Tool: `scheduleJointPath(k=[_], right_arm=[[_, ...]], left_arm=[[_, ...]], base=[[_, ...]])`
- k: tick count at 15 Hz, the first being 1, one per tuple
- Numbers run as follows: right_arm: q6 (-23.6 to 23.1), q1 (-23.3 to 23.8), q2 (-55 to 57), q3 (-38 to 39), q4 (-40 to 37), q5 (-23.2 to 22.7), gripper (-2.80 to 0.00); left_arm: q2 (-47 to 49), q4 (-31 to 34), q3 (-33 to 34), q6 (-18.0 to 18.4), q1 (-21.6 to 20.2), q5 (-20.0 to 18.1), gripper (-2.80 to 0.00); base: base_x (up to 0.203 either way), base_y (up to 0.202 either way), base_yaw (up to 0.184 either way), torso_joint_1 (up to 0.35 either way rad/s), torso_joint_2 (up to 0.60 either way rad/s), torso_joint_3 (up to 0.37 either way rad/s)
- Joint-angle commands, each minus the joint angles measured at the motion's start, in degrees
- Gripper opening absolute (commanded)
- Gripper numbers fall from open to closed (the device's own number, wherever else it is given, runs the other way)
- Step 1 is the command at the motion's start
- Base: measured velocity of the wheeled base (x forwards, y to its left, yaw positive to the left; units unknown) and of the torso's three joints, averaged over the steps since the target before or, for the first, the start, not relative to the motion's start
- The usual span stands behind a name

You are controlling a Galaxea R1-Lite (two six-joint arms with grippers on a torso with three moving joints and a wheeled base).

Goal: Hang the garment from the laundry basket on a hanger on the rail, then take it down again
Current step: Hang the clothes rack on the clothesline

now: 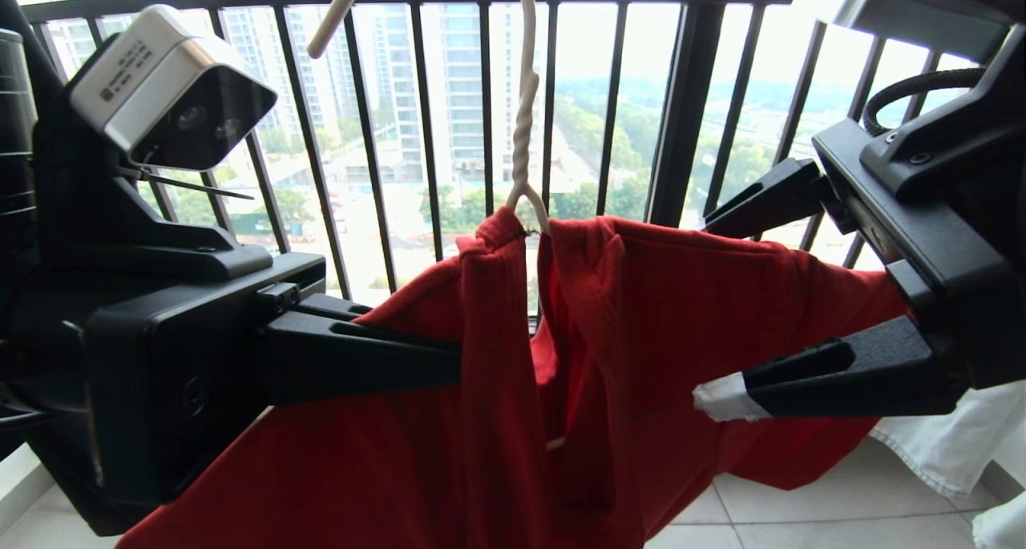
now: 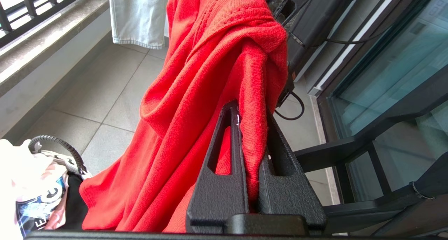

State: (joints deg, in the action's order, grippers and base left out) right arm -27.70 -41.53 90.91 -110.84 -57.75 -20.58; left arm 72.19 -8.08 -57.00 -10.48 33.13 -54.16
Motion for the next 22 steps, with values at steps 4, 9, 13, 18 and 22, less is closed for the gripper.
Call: scheduleJointPath(k=[4, 9, 13, 18, 22], right_arm=[[-0.16, 0.31, -0.28, 0.01, -0.44, -1.13, 0.00], [0.10, 0.31, -0.03, 0.05, -0.52, -2.01, -2.80], [0.10, 0.31, 0.06, 0.09, -0.44, -2.10, -2.80], [0.27, 0.31, 0.15, -0.08, -0.44, -2.10, -2.80], [0.63, 0.31, 0.33, 0.01, 0.00, -2.18, -2.80]], left_arm=[[-1.53, -0.29, 0.49, 0.02, -0.09, -0.25, -2.80], [-1.97, -0.71, 0.90, 0.11, -0.18, -0.24, -2.80], [-1.97, -0.80, 0.92, 0.35, -0.52, -0.15, -2.80], [-1.97, -0.80, 0.87, 1.08, -1.08, -0.07, -2.80], [-1.88, -0.80, 0.84, 1.26, -1.14, 0.02, -2.80]], base=[[0.000, 0.000, 0.000, 0.000, 0.00, 0.000], [0.000, 0.000, 0.000, 0.000, 0.00, 0.000], [0.000, 0.000, 0.000, 0.000, 0.00, 0.000], [0.000, 0.000, 0.000, 0.000, 0.00, 0.000], [0.000, 0.000, 0.000, 0.000, 0.00, 0.000]])
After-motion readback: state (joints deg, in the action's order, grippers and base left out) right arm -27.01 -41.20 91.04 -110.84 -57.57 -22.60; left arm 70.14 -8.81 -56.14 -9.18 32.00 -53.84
